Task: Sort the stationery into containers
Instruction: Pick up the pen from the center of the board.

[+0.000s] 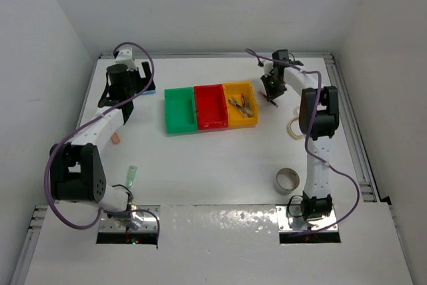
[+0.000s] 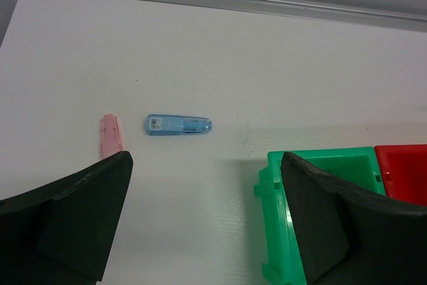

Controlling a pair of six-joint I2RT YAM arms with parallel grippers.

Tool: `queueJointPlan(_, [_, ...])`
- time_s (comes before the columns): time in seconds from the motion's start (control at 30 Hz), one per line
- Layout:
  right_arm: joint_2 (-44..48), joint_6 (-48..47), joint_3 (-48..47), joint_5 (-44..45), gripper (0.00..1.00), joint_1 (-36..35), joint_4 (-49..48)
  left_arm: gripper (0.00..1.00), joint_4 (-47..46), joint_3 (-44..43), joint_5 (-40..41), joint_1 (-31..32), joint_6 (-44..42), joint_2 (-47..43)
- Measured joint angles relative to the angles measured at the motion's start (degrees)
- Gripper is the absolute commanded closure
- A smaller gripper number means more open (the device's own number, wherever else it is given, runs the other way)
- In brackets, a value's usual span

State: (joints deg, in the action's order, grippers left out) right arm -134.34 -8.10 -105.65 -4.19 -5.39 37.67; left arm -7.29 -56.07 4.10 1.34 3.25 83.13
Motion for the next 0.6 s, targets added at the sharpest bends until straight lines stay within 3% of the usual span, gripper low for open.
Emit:
queueJointPlan(0.07, [-0.09, 0.31, -0.26, 0.66, 1.0, -0.35, 0.13, 0.09, -0.02, 0.0, 0.02, 0.02, 0.0, 0.0])
queueJointPlan(0.43, [3.54, 3.13, 5.29, 2.93, 1.0, -0.74, -3.39, 0.09, 0.04, 0.0, 0.24, 0.07, 0.0, -0.55])
queueJointPlan(0.6, [12.11, 10.95, 12.13, 2.49, 1.0, -0.81, -9.57, 0.1, 0.76, 0.0, 0.17, 0.07, 0.28, -0.96])
